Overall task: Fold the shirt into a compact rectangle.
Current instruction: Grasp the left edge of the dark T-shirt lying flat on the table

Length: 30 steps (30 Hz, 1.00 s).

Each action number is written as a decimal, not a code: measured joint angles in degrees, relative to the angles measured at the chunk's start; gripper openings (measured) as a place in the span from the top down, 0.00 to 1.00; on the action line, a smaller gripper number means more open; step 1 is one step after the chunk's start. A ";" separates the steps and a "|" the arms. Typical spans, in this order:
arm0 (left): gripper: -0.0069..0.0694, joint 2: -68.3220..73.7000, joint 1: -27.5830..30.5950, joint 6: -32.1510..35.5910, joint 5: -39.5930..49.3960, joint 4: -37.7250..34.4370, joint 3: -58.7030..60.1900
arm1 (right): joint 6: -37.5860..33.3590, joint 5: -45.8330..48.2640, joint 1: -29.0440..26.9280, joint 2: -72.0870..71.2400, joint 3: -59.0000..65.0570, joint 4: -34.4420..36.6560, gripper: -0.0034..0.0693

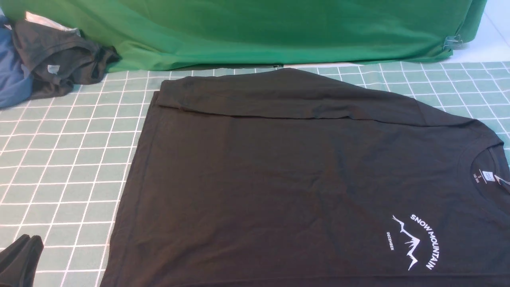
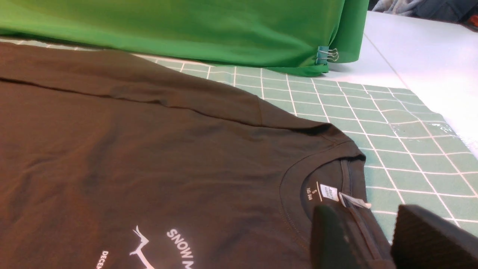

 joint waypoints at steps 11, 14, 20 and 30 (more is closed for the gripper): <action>0.89 0.00 0.00 0.00 0.00 0.00 0.00 | 0.00 0.00 0.00 0.00 0.00 0.00 0.62; 0.89 0.00 0.00 0.00 0.00 0.00 0.00 | 0.00 0.00 0.00 0.00 0.00 0.00 0.62; 0.89 0.00 0.00 0.00 0.00 0.00 0.00 | 0.00 0.00 0.00 0.00 0.00 0.00 0.62; 0.89 0.00 0.00 0.01 -6.98 -6.10 0.00 | 0.00 0.00 0.00 0.00 0.00 0.00 0.62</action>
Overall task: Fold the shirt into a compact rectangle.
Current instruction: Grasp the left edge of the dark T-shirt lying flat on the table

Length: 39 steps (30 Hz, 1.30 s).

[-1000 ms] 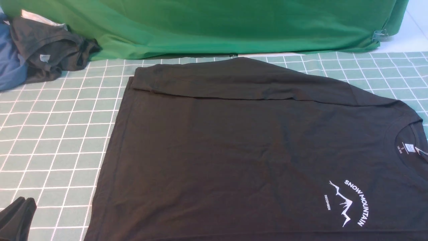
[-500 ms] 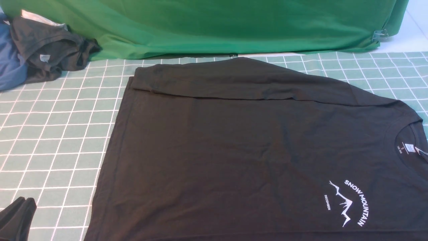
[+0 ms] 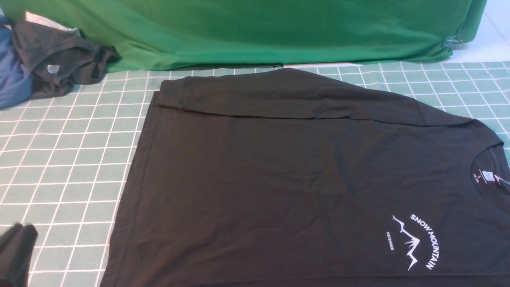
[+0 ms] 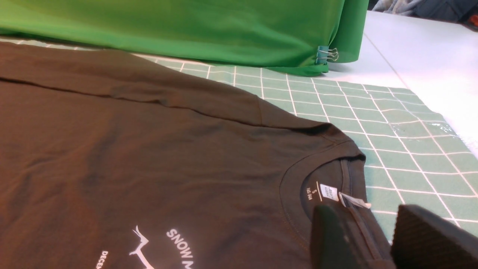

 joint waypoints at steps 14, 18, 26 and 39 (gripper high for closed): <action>0.89 0.00 0.00 -23.87 -37.39 -19.10 -0.26 | 2.79 -3.89 0.07 0.00 0.00 1.73 0.62; 0.89 1.18 0.00 -29.23 -31.90 -12.43 -8.66 | 17.21 -15.19 0.17 0.00 0.01 11.09 0.62; 0.89 24.22 0.00 -25.05 17.11 -2.89 -39.00 | 33.93 -24.23 0.17 0.00 0.01 14.27 0.62; 0.91 61.61 -5.88 -10.35 51.30 -3.57 -38.24 | 22.15 -4.20 5.09 5.52 -16.22 12.41 0.87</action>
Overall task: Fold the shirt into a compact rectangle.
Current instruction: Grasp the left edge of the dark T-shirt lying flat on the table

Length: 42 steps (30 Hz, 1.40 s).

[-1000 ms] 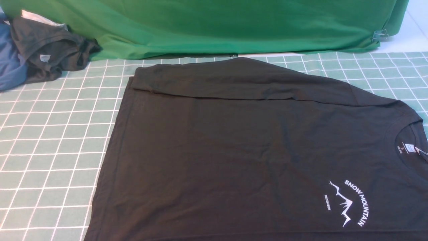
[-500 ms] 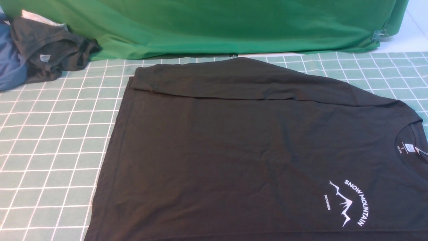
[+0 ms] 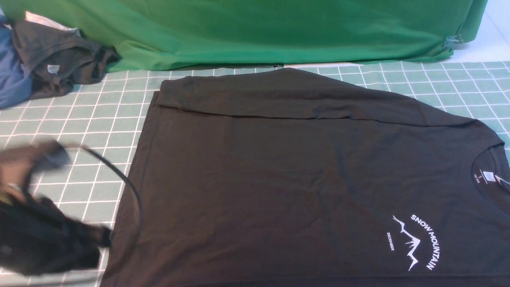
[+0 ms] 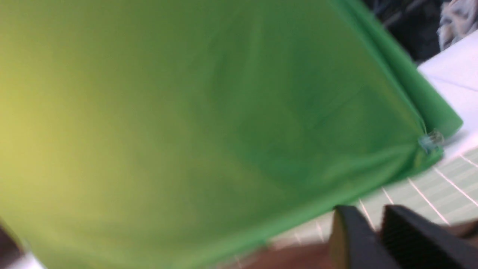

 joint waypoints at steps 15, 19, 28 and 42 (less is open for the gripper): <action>0.72 16.25 -20.17 -19.85 -6.79 13.69 2.76 | -19.28 30.18 8.19 33.71 -22.75 -0.33 0.92; 0.50 16.65 -20.27 -19.85 -8.71 13.69 2.76 | -19.43 30.35 8.41 33.71 -22.75 0.06 0.92; 0.19 18.69 -20.27 -20.62 -13.34 8.39 2.88 | -19.60 30.20 8.58 33.71 -22.75 0.13 0.91; 0.51 22.59 -20.27 -21.41 -13.21 7.12 3.90 | -20.69 29.57 8.58 33.71 -22.75 0.20 0.90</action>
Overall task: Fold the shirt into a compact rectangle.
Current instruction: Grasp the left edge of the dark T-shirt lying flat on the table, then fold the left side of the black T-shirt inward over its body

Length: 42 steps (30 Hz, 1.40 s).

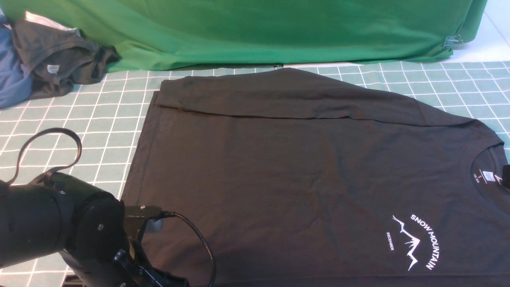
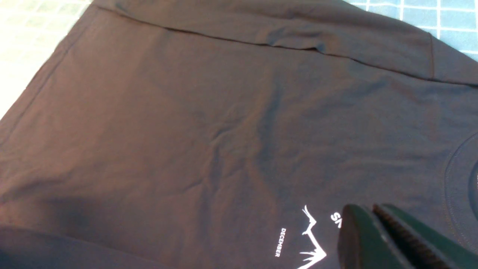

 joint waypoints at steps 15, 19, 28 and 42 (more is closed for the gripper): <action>0.85 -12.24 -0.04 3.29 6.80 -4.38 0.00 | 0.00 -0.15 0.00 0.00 0.00 0.05 0.90; 0.85 -16.15 -0.04 3.29 8.37 -5.02 -0.86 | 0.00 -0.75 0.00 0.00 0.00 0.05 0.90; 0.85 -16.99 -0.04 0.44 9.83 5.56 -13.64 | 0.00 -2.33 0.00 0.00 0.00 0.05 0.90; 0.85 -3.63 0.11 -4.35 9.97 20.81 -29.10 | 0.00 -2.26 0.00 0.00 0.00 0.05 0.87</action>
